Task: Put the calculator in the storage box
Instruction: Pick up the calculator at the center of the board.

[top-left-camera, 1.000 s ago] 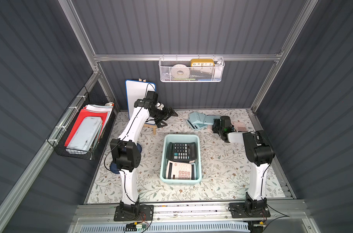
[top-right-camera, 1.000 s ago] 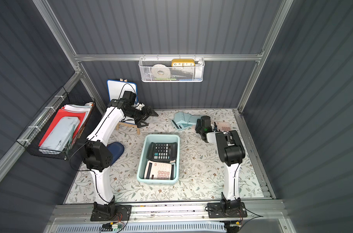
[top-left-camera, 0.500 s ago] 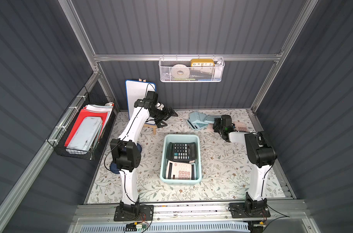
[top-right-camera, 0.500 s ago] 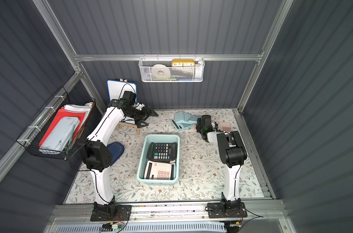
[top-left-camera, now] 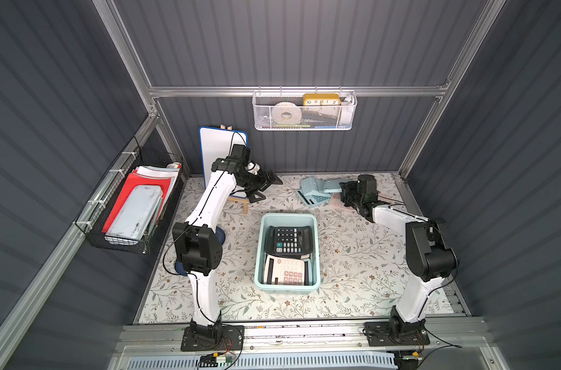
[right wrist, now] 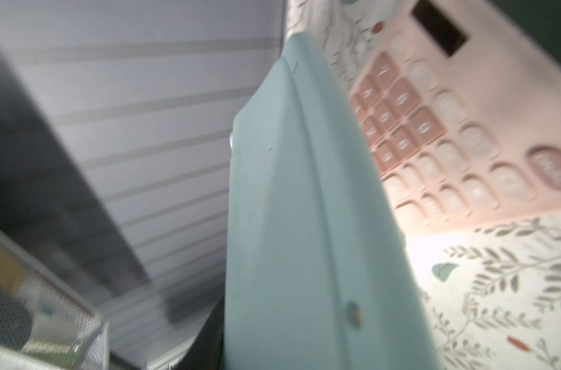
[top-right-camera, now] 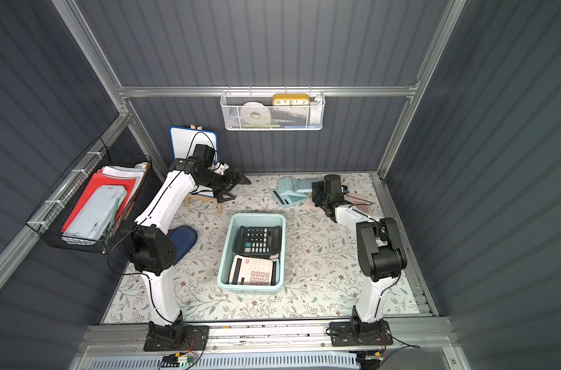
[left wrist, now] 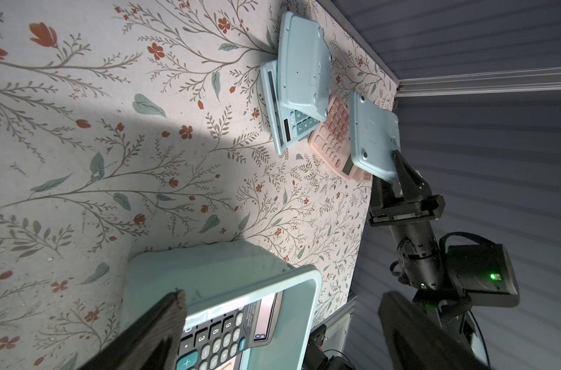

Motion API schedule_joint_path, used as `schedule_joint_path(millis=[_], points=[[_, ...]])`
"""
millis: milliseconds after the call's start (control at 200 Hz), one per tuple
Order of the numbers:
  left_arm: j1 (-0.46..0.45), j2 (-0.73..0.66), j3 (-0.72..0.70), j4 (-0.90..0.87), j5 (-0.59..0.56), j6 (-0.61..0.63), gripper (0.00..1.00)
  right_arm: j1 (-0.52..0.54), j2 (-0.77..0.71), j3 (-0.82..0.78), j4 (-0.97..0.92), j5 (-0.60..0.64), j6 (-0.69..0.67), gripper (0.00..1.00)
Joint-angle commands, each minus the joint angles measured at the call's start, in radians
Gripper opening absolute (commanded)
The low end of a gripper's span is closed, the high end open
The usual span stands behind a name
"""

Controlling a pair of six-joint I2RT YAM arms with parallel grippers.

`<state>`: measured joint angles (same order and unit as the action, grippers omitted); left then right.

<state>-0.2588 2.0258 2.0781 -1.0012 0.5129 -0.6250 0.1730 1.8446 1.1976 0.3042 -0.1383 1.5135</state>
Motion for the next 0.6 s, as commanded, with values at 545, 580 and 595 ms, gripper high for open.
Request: schedule_joint_path(millis=[545, 580, 595], points=[[0.042, -0.175, -0.328, 0.659, 0.339, -0.481, 0.99, 0.102, -0.163, -0.06, 0.156, -0.345, -0.03, 0.08], [0.044, -0.185, -0.366, 0.718, 0.347, -0.518, 0.99, 0.113, -0.162, -0.064, 0.185, -0.342, -0.006, 0.07], [0.044, -0.188, -0.378, 0.734, 0.35, -0.532, 0.99, 0.118, -0.161, -0.065, 0.194, -0.34, 0.001, 0.07]])
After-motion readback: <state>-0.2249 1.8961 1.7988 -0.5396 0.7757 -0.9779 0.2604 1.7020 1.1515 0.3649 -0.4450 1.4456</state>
